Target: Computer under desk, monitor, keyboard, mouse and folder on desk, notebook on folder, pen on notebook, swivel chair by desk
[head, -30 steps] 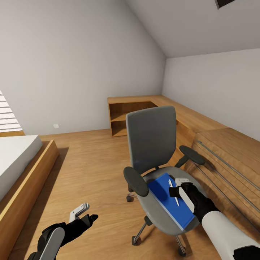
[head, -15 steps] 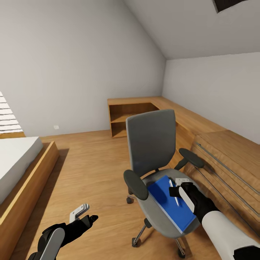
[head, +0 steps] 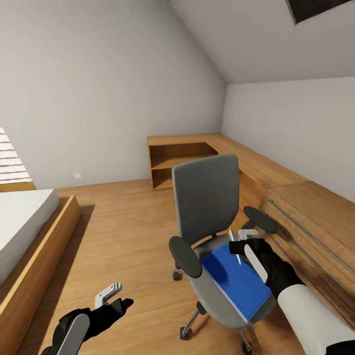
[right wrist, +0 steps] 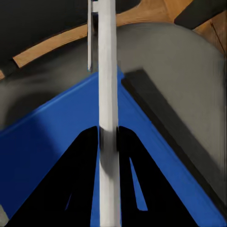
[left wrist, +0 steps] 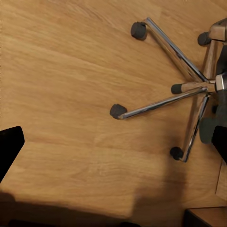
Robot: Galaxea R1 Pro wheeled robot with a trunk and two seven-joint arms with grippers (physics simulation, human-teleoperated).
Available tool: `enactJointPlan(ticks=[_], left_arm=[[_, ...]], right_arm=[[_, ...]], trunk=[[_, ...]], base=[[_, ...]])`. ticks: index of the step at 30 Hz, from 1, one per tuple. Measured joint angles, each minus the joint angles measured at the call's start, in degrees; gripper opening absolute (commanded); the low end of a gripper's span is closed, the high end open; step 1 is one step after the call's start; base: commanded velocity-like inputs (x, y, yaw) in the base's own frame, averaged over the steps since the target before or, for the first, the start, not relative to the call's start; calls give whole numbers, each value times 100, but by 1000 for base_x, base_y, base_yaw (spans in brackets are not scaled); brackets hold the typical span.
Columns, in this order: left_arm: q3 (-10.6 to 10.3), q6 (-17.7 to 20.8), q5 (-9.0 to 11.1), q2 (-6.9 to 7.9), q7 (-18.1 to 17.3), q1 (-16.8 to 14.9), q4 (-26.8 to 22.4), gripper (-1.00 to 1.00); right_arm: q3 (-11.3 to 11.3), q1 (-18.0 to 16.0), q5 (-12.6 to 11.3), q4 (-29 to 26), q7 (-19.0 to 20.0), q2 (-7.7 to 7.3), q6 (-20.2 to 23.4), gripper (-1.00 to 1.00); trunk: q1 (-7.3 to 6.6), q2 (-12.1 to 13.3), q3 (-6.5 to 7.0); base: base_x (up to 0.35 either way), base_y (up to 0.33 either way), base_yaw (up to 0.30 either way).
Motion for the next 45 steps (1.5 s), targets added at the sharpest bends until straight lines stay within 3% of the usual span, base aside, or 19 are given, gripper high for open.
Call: enactJointPlan(ticks=[6, 11, 16, 20, 23, 27, 34, 40, 45], left_arm=[[7, -15, -7, 0, 9, 1, 78, 100], [12, -18, -16, 0, 10, -1, 148, 100], [13, -19, -18, 0, 10, 0, 160, 100], [13, -19, -18, 2, 10, -1, 167, 100], [14, -19, -18, 1, 10, -2, 170, 100], [14, -19, -18, 2, 10, 0, 171, 100], [12, -19, -13, 7, 10, -2, 189, 100], [6, -46, -3, 3, 10, -1, 337, 100], [4, -228, -98, 0, 3, 0, 1003, 100]], right_arm=[[-18, 145, -51, -639, -13, -142, 21, -100], [-242, 358, -69, -1101, -24, -191, 28, -100], [-601, 548, -70, -1432, -26, -214, 169, -100], [-1102, 590, -65, -1711, -25, -223, 479, -100], [-1338, 643, -66, -1915, -32, -228, 585, -100], [-1536, 809, -72, -2303, -32, -223, 642, -100], [-1688, 1064, -69, -2865, -36, -229, 668, -100], [-2178, 1137, -70, -2993, -37, -226, 679, -100], [-2499, 1177, -66, -3231, -39, -226, 776, -100]], trunk=[[-132, 241, 108], [-242, 441, 197], [-352, 642, 287], [-439, 802, 359], [-505, 923, 413], [-593, 1083, 485], [-747, 1364, 621], [-879, 1605, 745], [-989, 1805, 850]], base=[[0, 0, 0], [0, 0, 0], [0, 0, 0], [0, 0, 0], [0, 0, 0], [0, 0, 0], [0, 0, -152], [0, 0, -236], [0, 0, -247]])
